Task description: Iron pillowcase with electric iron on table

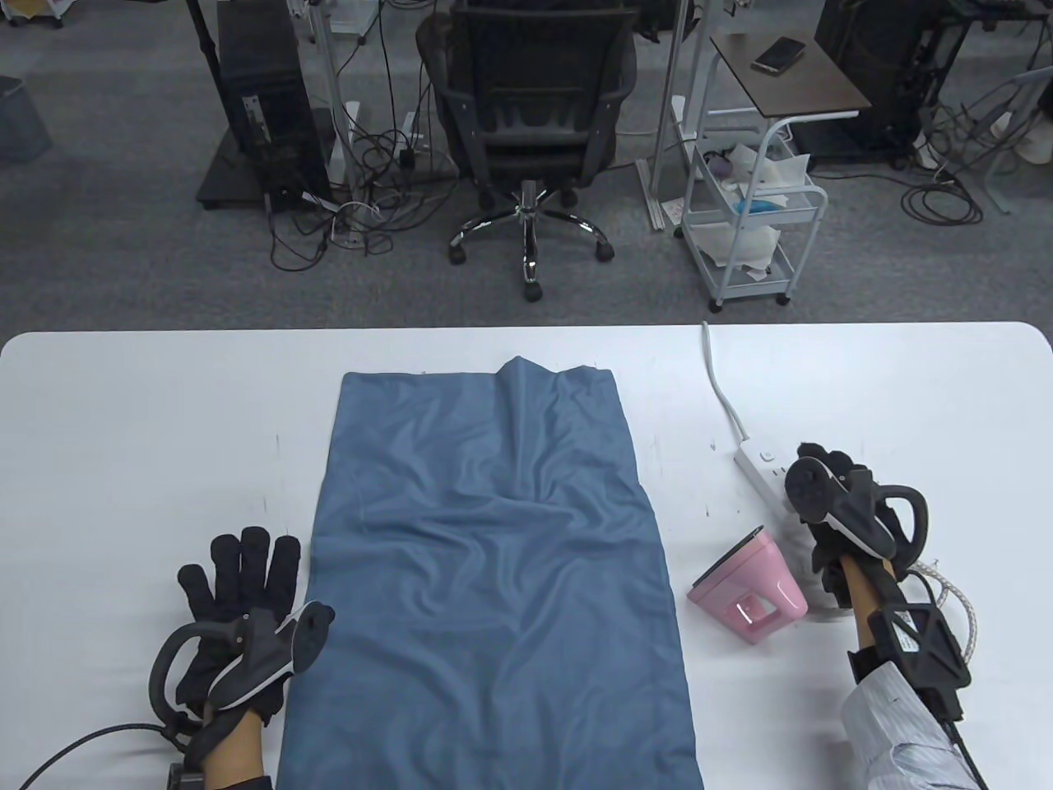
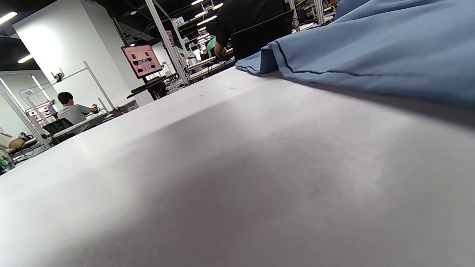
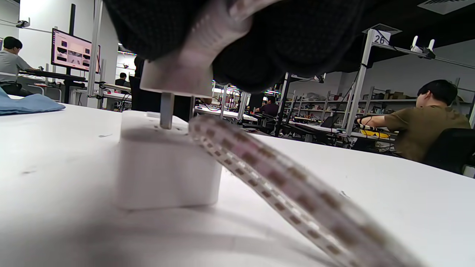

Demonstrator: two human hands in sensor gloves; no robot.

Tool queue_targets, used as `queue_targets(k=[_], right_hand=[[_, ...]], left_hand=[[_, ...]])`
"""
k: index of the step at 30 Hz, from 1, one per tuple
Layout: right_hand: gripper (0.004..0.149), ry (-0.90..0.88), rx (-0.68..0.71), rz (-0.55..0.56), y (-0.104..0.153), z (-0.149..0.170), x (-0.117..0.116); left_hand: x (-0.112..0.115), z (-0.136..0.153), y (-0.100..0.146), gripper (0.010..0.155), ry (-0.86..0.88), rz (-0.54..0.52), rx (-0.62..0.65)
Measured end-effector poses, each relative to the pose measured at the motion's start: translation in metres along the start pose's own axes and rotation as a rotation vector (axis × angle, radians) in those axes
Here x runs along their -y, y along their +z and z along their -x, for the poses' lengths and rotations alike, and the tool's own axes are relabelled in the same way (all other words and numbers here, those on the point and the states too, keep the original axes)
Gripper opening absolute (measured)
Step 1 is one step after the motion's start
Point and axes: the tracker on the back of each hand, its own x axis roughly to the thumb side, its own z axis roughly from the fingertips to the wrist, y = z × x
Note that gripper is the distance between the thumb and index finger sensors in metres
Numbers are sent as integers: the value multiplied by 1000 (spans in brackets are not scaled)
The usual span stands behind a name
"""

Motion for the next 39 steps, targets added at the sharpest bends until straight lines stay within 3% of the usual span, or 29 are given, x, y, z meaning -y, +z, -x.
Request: queue_targets(k=[16,17,18,30,36,39], right_hand=[[45,17,-19,-32,-5,-3,-1],[45,-13,-10,-85,-6,-3,-7],[45,-22,-59,-37,-2,-1,-8],[45,-8,-15,-145,-12,-2,-5],[54,95,51,-387,-32,-11,10],[59,75,80,-303,-37,-19,11]], left_hand=[[0,0,0,91,-3,-6,1],[0,0,0,91,-4,-7,1],[0,0,0,91,-4,-9,2],[3,0,-2,91,-3,-5,6],[3,1,-1,91,8,-4,-2],[2,2,-1,91,7,-6,-3]])
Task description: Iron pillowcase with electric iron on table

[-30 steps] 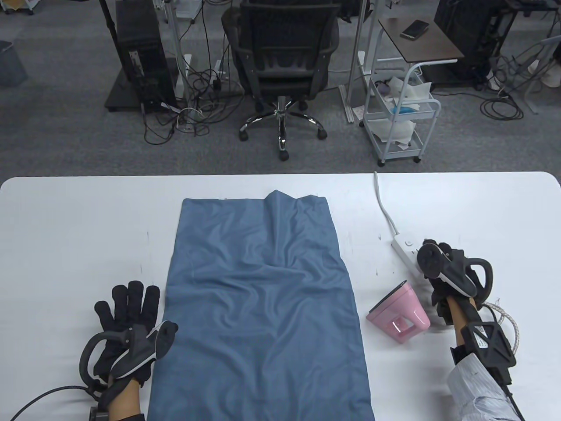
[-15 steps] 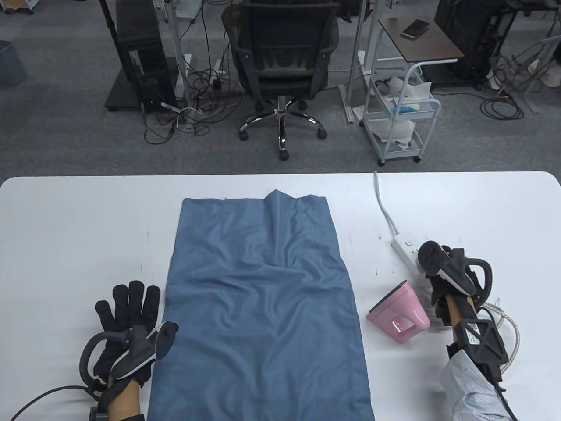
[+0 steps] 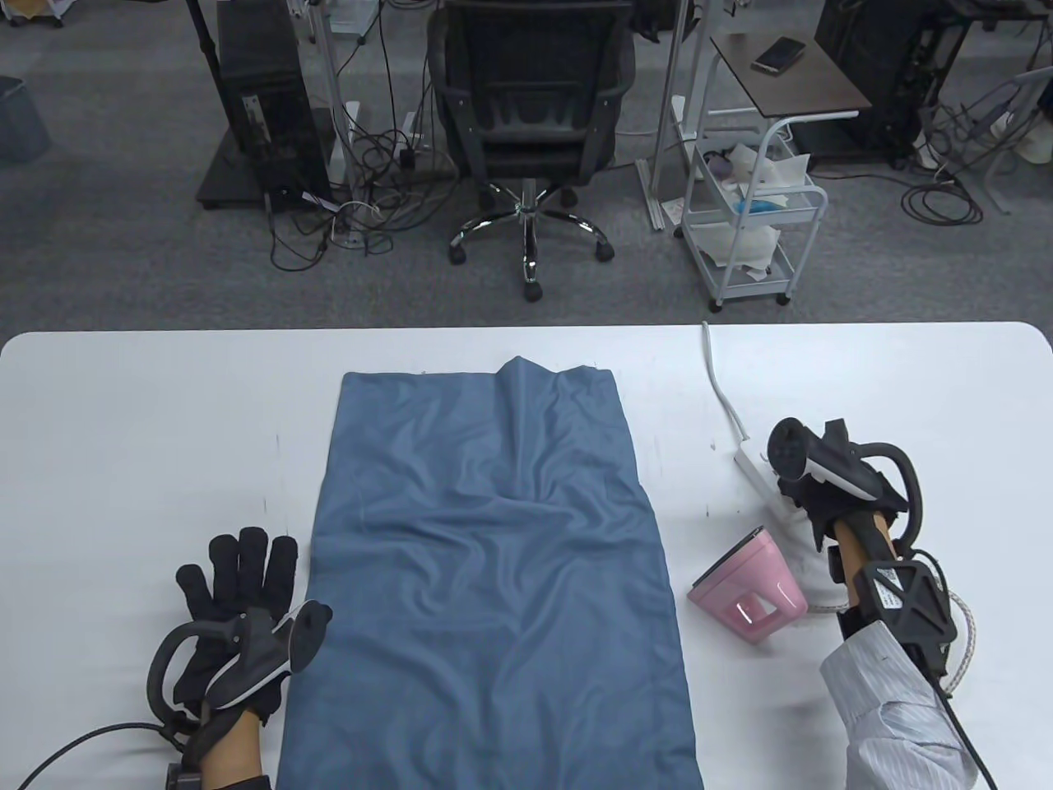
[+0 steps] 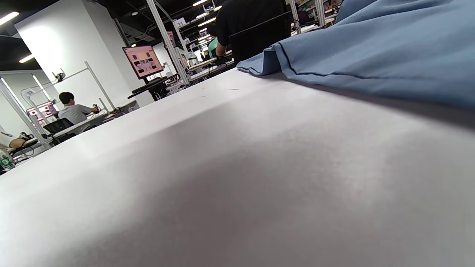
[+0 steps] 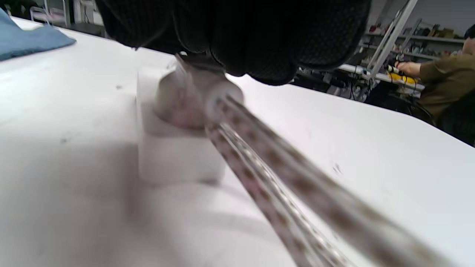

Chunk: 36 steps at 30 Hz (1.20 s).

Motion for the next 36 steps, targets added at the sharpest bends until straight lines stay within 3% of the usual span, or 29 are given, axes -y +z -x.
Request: queue_targets(k=[5,12,21,36], right_hand=[[65,-72,57,96,-7,-10,-16],[59,-33,80,41,-10,-10,-37],[57,76,63,93,-10,-16,-43],[57,38,65,6,-17,-13,-42]], left_hand=[[1,0,0,91,2,2,1],[0,1,-1,91,5,0,-2],[0,1,-1,91,5,5,1],[1,0,-1,91,2,5,10]])
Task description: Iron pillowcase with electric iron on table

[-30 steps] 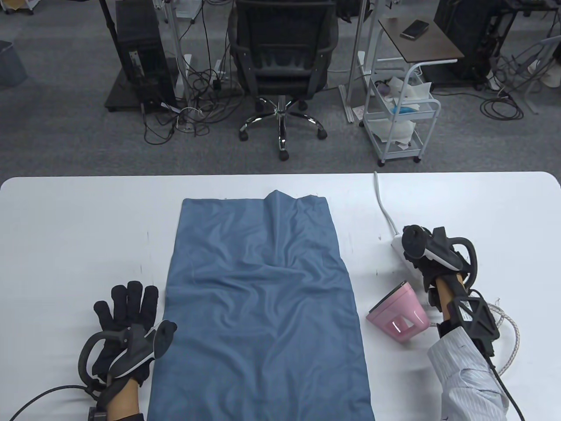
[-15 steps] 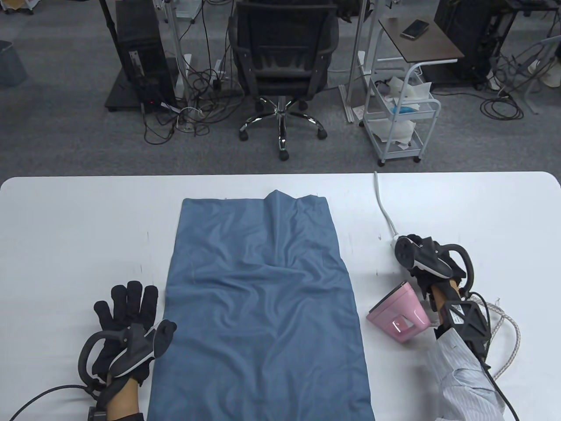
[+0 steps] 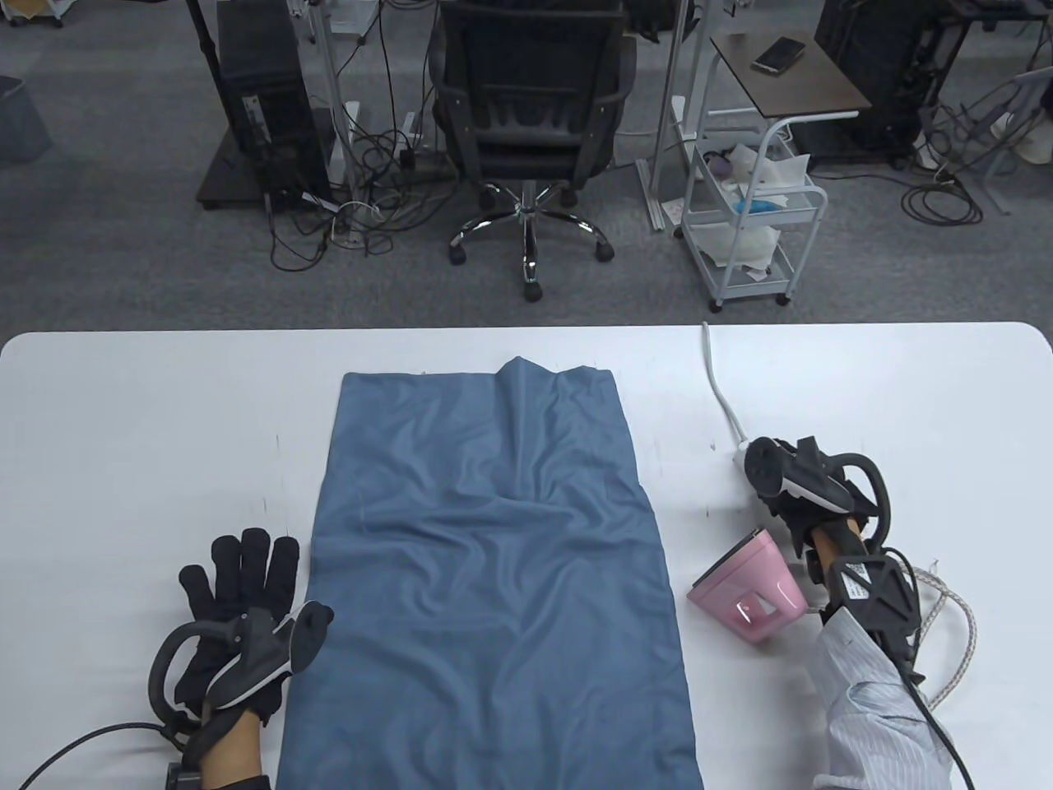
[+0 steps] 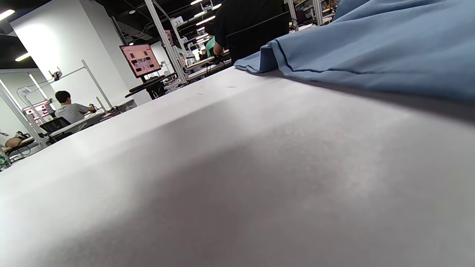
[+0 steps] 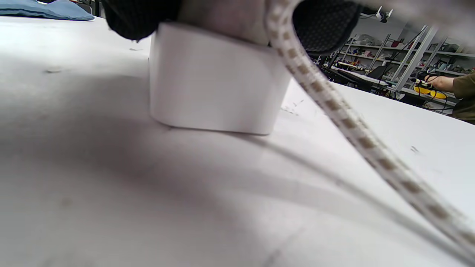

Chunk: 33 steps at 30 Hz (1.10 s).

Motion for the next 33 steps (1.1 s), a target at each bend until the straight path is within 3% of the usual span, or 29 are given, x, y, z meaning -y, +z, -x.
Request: queue_targets(k=[6,14,17,23,28,33], right_hand=[[57,38,15,1,0,-3,1],[64,-50,72,-66,14,10,7],[70,-54,50,97,31,21,23],[71,-25,19,146,88,40,48],[70,-32,20,90,134,49,58],[78,47,87,-26,170,39,54]], left_hand=[[1,-1,0,91,2,1,3],[-3,-1,0,91,27,-28,19],[-5,-1,1,91,38,-34,31],[-13,-3,4,91,77,-87,67],[-17,-6,6,91,76,-113,96],[-19,-7,7,91,96,-129,113]])
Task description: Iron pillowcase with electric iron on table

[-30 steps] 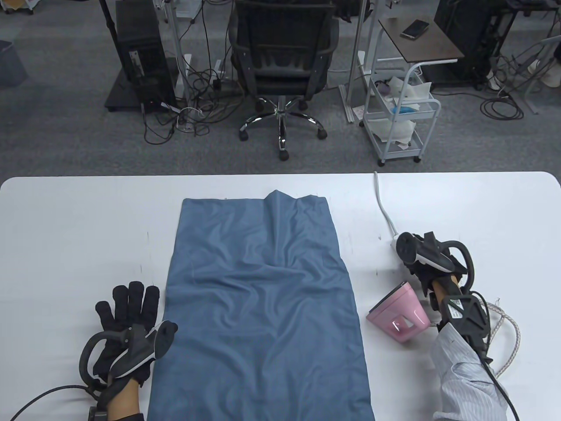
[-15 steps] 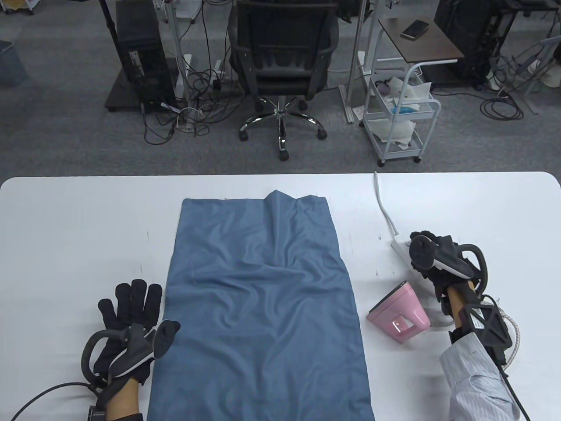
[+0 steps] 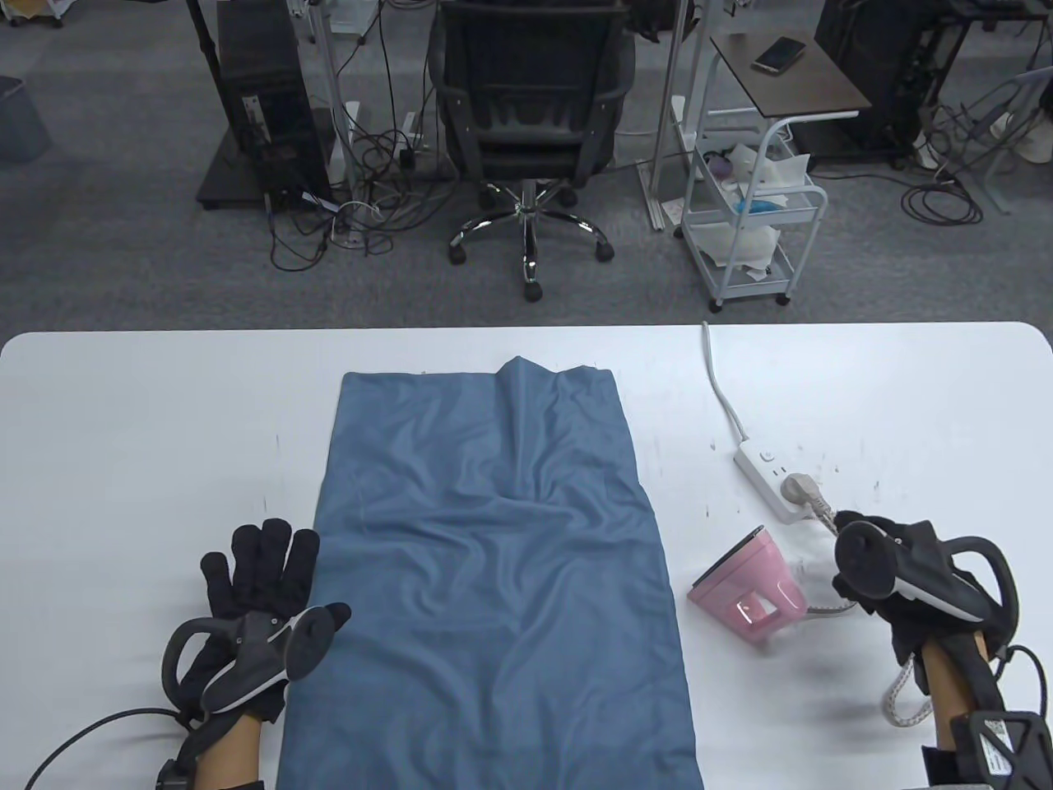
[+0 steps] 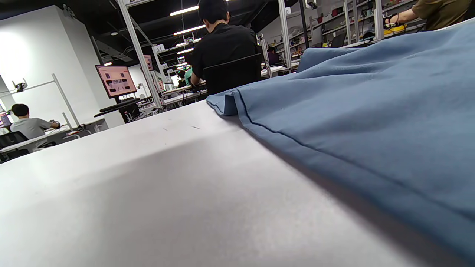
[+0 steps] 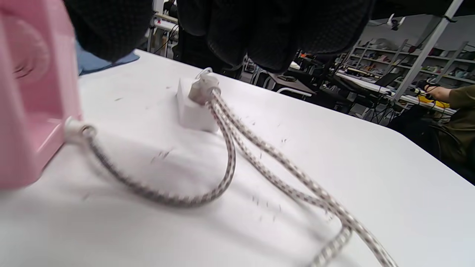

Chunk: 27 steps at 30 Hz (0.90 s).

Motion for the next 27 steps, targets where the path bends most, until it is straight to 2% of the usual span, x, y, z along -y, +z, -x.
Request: queue_targets(k=[4,7,15,20,27], right_hand=[[84,21,59,-15,13,-15,-4],[88,-50,105,-3,15,-24,-6],[82,-259,194,-12,8,-36,-15],[66,-368,157,18,3,-35,-17],[62,-477,48,74,-6,-48,1]], left_hand=[[1,0,0,91,4,-12,2],[-1,1,1,91,3,-22,-2],[-1,1,3,91,-2,-15,-5],[0,0,4,91,0,-18,-1],[0,-1,5,91,0,-13,4]])
